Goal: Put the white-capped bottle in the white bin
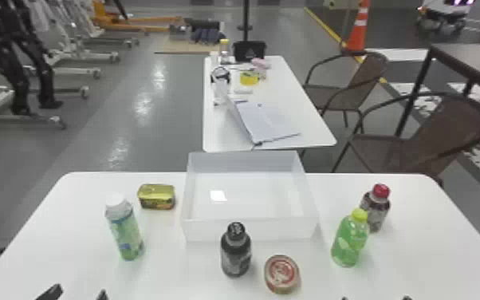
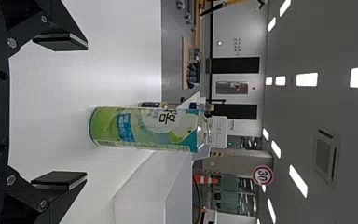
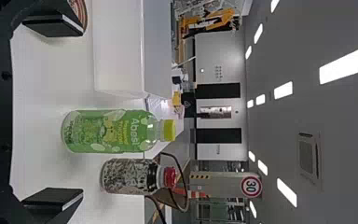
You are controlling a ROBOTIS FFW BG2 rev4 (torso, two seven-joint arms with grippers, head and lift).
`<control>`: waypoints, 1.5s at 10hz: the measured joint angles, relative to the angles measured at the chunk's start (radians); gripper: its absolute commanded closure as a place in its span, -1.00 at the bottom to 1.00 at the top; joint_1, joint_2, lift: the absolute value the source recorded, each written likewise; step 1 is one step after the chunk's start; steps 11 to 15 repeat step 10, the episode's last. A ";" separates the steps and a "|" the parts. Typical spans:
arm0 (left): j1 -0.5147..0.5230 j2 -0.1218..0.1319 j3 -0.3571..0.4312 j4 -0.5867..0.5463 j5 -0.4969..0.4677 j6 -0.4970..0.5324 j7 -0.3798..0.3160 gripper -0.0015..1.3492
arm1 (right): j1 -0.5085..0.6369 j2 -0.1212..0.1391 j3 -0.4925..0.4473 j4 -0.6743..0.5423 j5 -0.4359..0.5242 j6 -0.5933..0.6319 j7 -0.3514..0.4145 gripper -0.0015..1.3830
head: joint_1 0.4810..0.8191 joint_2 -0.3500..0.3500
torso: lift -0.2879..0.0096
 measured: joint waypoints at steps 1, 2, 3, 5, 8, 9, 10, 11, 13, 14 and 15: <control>-0.001 0.000 -0.001 0.000 0.000 0.000 0.000 -0.56 | -0.005 0.000 0.002 0.004 0.000 0.000 0.001 -0.87 | -0.60 0.00 | 0.26; -0.001 0.000 -0.001 0.000 0.002 0.001 0.000 -0.56 | -0.007 0.000 0.003 0.006 0.000 0.000 0.000 -0.87 | -0.60 0.00 | 0.26; -0.001 0.000 -0.002 0.000 0.004 0.002 0.000 -0.56 | -0.008 0.000 0.003 0.006 -0.001 0.000 0.000 -0.87 | -0.60 0.00 | 0.26; -0.005 0.000 -0.006 0.000 0.005 0.005 0.000 -0.56 | -0.009 0.000 0.003 0.007 -0.002 0.000 0.001 -0.87 | -0.60 0.00 | 0.26; -0.006 0.000 -0.009 0.000 0.008 0.010 0.000 -0.56 | -0.010 0.000 0.003 0.010 -0.004 0.000 0.001 -0.87 | -0.60 0.00 | 0.26; -0.006 0.000 -0.009 0.000 0.008 0.010 0.000 -0.56 | -0.011 0.000 0.003 0.010 -0.004 0.000 0.001 -0.87 | -0.60 0.00 | 0.26; -0.007 0.000 -0.009 0.000 0.011 0.013 0.000 -0.56 | -0.012 0.000 0.003 0.010 -0.004 0.000 0.001 -0.87 | -0.60 0.00 | 0.26; -0.007 0.000 -0.009 0.000 0.011 0.013 0.000 -0.56 | -0.012 0.000 0.003 0.010 -0.004 0.000 0.001 -0.87 | -0.60 0.00 | 0.26; -0.007 0.000 -0.009 0.000 0.011 0.013 0.000 -0.56 | -0.012 0.000 0.003 0.010 -0.004 0.000 0.001 -0.87 | -0.60 0.00 | 0.26; -0.007 0.000 -0.009 0.000 0.011 0.013 0.000 -0.56 | -0.012 0.000 0.003 0.010 -0.004 0.000 0.001 -0.87 | -0.60 0.00 | 0.26; -0.007 0.000 -0.009 0.000 0.011 0.013 0.000 -0.56 | -0.012 0.000 0.003 0.010 -0.004 0.000 0.001 -0.87 | -0.60 0.00 | 0.26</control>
